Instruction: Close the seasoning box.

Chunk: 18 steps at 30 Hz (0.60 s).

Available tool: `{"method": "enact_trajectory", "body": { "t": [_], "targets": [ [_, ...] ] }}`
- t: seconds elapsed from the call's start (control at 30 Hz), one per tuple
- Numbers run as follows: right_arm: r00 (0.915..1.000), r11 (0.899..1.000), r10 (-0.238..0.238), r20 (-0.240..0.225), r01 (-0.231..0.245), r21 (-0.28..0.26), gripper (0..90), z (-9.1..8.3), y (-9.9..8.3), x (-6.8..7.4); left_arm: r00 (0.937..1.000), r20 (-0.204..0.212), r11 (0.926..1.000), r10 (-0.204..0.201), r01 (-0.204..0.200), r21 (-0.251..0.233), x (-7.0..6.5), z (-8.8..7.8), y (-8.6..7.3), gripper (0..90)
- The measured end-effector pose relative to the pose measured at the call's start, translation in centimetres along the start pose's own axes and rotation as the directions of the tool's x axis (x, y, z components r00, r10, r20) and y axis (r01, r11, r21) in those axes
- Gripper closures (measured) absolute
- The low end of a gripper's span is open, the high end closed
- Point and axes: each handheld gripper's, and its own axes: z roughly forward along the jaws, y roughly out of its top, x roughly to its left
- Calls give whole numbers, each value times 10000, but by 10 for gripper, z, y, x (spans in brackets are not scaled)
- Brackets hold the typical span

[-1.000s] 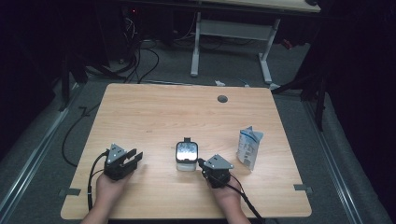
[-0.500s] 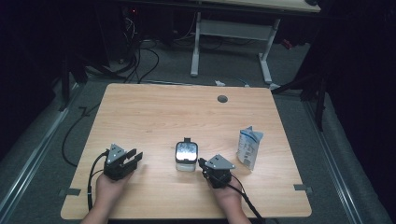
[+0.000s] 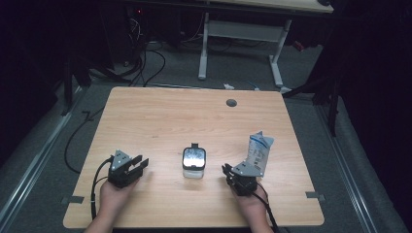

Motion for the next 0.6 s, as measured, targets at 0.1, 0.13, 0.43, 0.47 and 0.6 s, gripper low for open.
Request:
{"method": "enact_trajectory", "body": {
  "t": [0.1,0.13,0.43,0.47,0.6],
  "targets": [
    [9997,9998,184,130,-183,-44,790,-10,-7,-12,10000,32,10000,37,-37,65,-1,1,0,656],
    [9994,9995,305,171,-303,-116,783,-15,-10,-16,10000,46,10000,41,-42,70,-2,1,-1,655],
    [9944,9948,897,560,-867,-540,700,-49,-31,-37,9993,337,9998,188,-184,-96,-8,-14,-8,621],
    [9937,9943,921,645,-883,-591,697,-51,-34,-38,9992,337,9997,237,-236,-49,-8,-16,-10,619],
    [9912,9917,1133,691,-1085,-691,681,-55,-35,-42,9993,335,9999,140,-141,43,-6,-23,-16,617]
  ]
}}
